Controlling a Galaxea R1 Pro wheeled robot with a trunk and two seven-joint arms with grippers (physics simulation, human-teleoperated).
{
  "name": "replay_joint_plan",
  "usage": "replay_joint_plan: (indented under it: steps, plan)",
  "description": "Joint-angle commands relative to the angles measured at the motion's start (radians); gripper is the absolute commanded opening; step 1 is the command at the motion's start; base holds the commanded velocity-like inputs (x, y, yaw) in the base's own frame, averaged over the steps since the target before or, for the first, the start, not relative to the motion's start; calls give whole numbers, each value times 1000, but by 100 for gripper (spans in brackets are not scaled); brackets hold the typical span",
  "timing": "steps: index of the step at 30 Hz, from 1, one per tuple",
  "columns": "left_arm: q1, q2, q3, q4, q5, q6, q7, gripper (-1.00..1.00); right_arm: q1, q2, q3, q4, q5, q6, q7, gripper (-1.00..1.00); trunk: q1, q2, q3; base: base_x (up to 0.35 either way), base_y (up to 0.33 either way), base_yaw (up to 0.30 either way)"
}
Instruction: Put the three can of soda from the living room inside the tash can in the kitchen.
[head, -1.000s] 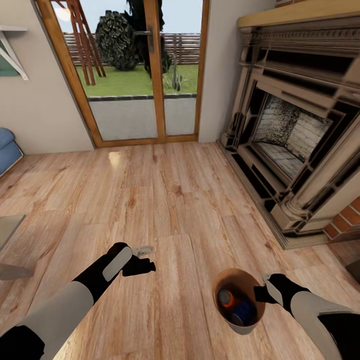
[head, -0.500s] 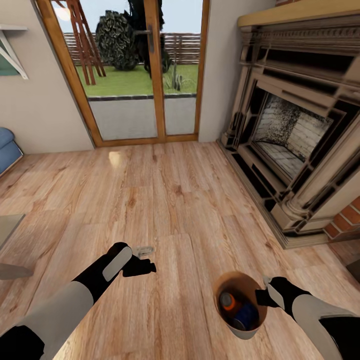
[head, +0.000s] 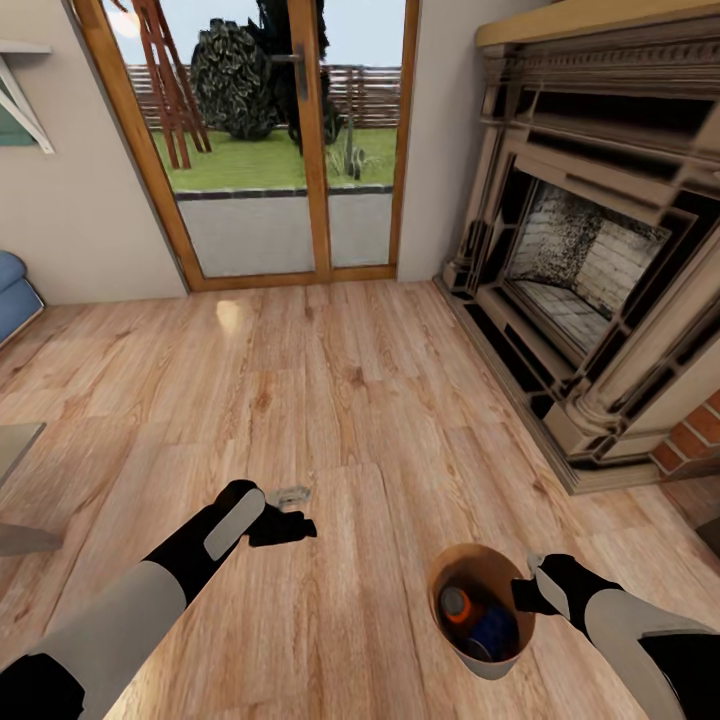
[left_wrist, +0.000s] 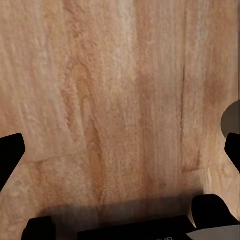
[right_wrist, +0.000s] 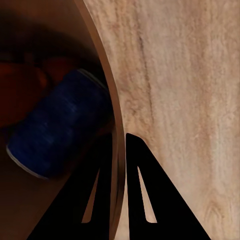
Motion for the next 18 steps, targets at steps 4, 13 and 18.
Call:
replay_joint_plan:
  steps: [4, 13, 18]
  plan:
    - [0, 1, -1, -5, 0, 0, 0, 100, 0, -1, -5, 0, -6, -1, 7, -100, 8, -14, -6, 0, 0, 0]
    - [0, 2, -1, -7, 0, 0, 0, 100, 0, 0, -4, 0, -6, -2, 7, -100, 42, -77, -34, 0, 0, 0]
    - [0, 2, -2, -8, 0, 0, 0, 100, 0, 1, -4, 0, -6, -2, 7, -100, 46, -84, -38, 0, 0, 0]
